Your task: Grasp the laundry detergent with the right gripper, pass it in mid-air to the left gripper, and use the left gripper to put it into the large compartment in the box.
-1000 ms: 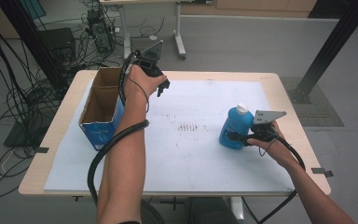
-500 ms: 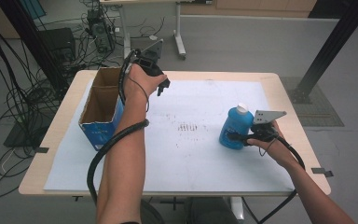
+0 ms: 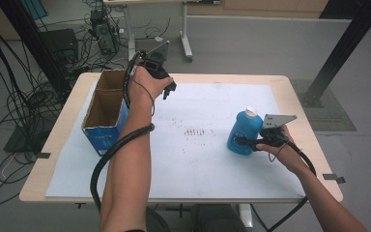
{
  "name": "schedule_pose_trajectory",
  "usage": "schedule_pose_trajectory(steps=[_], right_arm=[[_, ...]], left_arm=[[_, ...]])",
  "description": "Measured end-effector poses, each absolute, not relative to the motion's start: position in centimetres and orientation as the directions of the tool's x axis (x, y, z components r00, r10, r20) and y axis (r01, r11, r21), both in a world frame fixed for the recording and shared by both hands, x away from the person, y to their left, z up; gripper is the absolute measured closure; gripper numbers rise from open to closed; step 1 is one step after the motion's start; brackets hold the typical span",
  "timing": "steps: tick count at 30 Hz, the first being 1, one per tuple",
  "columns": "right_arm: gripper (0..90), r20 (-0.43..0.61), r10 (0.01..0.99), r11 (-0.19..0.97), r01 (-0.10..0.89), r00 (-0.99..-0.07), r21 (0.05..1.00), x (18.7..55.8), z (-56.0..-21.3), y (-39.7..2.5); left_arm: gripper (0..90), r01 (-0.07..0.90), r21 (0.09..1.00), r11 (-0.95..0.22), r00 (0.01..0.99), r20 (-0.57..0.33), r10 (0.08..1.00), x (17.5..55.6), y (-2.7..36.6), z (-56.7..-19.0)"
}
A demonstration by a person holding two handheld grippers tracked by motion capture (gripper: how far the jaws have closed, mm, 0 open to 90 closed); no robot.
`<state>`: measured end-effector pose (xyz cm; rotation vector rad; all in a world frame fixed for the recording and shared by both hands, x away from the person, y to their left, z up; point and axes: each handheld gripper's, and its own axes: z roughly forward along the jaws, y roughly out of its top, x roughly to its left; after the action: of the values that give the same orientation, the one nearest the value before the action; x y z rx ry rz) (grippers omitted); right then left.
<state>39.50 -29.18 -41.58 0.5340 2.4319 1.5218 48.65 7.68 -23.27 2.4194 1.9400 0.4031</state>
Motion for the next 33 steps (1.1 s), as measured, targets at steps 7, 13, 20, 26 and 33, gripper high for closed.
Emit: schedule_pose_trajectory(steps=[7, 13, 20, 26, 33], right_arm=[[43.8, 0.002, 0.416, 0.397, 0.184, -0.909, 0.899, 39.50, -41.58, -29.18], [43.8, 0.001, 0.416, 0.397, 0.182, -0.909, 0.899, 39.49, -41.58, -29.18], [43.8, 0.001, 0.416, 0.397, 0.183, -0.909, 0.900, 39.50, -41.59, -29.18], [43.8, 0.001, 0.417, 0.397, 0.183, -0.909, 0.900, 39.49, -41.59, -29.17], [43.8, 0.001, 0.417, 0.396, 0.183, -0.909, 0.900, 39.48, -41.59, -29.18]], left_arm=[[5.7, 0.956, 0.178, -0.232, 0.199, 0.186, 0.962, 48.67, 7.48, -23.31], [5.7, 0.957, 0.173, -0.234, 0.201, 0.187, 0.962, 48.69, 7.44, -23.26], [5.7, 0.956, 0.173, -0.239, 0.206, 0.188, 0.960, 48.71, 7.38, -23.25], [5.7, 0.955, 0.174, -0.239, 0.206, 0.187, 0.960, 48.71, 7.36, -23.24], [5.7, 0.955, 0.175, -0.240, 0.208, 0.187, 0.960, 48.71, 7.35, -23.20]])
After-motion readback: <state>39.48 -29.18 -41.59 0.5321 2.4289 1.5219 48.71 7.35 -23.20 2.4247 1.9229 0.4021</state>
